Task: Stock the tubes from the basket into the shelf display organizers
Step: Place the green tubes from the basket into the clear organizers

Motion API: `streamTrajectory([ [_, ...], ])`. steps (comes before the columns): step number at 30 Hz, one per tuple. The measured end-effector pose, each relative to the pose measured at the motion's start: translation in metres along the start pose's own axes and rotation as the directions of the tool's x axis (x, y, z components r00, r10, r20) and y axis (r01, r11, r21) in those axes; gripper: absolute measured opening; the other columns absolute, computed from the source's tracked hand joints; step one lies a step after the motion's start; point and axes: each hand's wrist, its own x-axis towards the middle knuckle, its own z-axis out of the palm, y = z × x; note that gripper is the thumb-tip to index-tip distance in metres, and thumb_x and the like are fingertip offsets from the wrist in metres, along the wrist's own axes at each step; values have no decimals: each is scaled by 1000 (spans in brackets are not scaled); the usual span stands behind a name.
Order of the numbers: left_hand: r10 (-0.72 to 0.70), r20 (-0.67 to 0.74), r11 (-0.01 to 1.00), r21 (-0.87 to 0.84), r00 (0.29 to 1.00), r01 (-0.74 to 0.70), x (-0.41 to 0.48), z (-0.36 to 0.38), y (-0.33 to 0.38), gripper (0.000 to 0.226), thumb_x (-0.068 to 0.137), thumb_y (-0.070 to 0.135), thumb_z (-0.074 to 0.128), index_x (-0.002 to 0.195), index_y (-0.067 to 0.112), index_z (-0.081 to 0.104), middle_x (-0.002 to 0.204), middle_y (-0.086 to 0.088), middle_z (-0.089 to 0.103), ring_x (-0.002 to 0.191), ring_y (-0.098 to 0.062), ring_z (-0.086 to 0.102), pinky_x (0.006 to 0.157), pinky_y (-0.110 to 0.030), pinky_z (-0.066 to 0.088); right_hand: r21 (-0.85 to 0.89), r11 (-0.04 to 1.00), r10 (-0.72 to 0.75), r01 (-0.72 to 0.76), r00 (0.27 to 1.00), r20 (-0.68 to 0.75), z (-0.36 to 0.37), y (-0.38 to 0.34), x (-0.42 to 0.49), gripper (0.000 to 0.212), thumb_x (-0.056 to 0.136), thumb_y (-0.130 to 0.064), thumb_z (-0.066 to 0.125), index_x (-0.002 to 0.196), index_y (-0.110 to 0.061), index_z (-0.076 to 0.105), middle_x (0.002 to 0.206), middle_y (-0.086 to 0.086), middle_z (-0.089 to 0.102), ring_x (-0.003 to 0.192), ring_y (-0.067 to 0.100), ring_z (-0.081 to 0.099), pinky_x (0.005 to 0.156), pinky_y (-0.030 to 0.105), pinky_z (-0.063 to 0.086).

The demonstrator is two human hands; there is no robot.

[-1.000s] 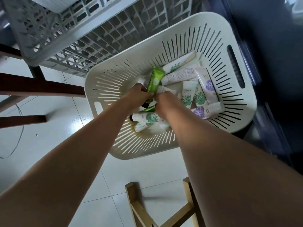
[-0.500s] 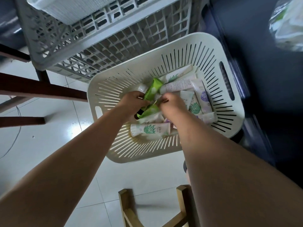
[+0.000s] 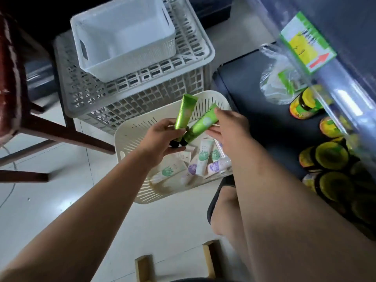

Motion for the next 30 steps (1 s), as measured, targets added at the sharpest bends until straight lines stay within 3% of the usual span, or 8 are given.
streamTrajectory([
  [2, 51, 21, 999, -21, 998, -50, -20, 18, 13, 25, 90, 3, 71, 113, 10, 66, 108, -15, 73, 94, -29, 73, 79, -51, 62, -13, 999, -41, 41, 999, -2, -1, -16, -21, 5, 92, -16, 71, 92, -14, 67, 100, 17, 74, 89, 30, 74, 60, 31, 58],
  [5, 102, 68, 994, -55, 992, -99, -52, 43, 29, 24, 93, 3, 68, 117, 6, 64, 95, -12, 73, 86, -28, 74, 75, -46, 63, -31, 990, -140, 140, 990, 11, -3, -34, -49, 16, 82, -1, 77, 76, -13, 68, 92, 20, 73, 93, 34, 72, 85, 48, 61],
  [10, 220, 138, 973, -103, 966, -207, -92, 69, 62, 15, 97, 9, 64, 112, 10, 62, 79, -4, 69, 75, -20, 69, 66, -35, 60, -201, 933, -307, 298, 952, -14, -10, -71, -104, 15, 77, -20, 83, 80, -24, 69, 91, 6, 76, 90, 29, 74, 85, 54, 60],
  [14, 353, 238, 935, -58, 905, -350, -124, 89, 98, 13, 96, 15, 65, 108, 15, 64, 84, -5, 70, 79, -20, 68, 68, -33, 57, -236, 817, -556, 526, 827, -84, -25, -105, -151, 16, 63, -40, 76, 79, -39, 74, 76, 3, 72, 77, 24, 71, 80, 54, 60],
  [16, 424, 289, 903, -61, 858, -426, -144, 102, 119, 16, 97, 14, 64, 113, 13, 63, 88, -6, 70, 78, -17, 68, 65, -30, 57, -251, 755, -643, 605, 759, -104, -37, -123, -174, 36, 59, -47, 72, 86, -24, 72, 76, 8, 70, 70, 19, 64, 77, 55, 59],
  [19, 514, 353, 848, -74, 782, -525, -175, 127, 148, 16, 96, 11, 64, 112, 6, 62, 90, -11, 68, 78, -21, 68, 62, -32, 57, -216, 702, -712, 679, 679, -178, -56, -145, -218, 20, 69, -39, 70, 81, -24, 73, 77, -2, 74, 73, 18, 68, 81, 53, 60],
  [24, 611, 510, 731, -70, 605, -679, -227, 177, 182, 11, 94, 12, 68, 102, 4, 69, 88, -12, 68, 76, -21, 65, 65, -32, 56, -140, 574, -801, 807, 518, -298, -111, -160, -293, 7, 86, -16, 72, 92, -16, 74, 92, 7, 77, 81, 15, 69, 84, 46, 58],
  [30, 593, 710, 629, -114, 380, -769, -307, 252, 182, 19, 96, 21, 68, 101, 2, 70, 88, -12, 69, 77, -20, 66, 64, -33, 57, -174, 460, -851, 871, 376, -368, -199, -153, -401, 11, 94, -7, 67, 97, -16, 73, 94, -1, 77, 83, 8, 70, 76, 26, 57],
])
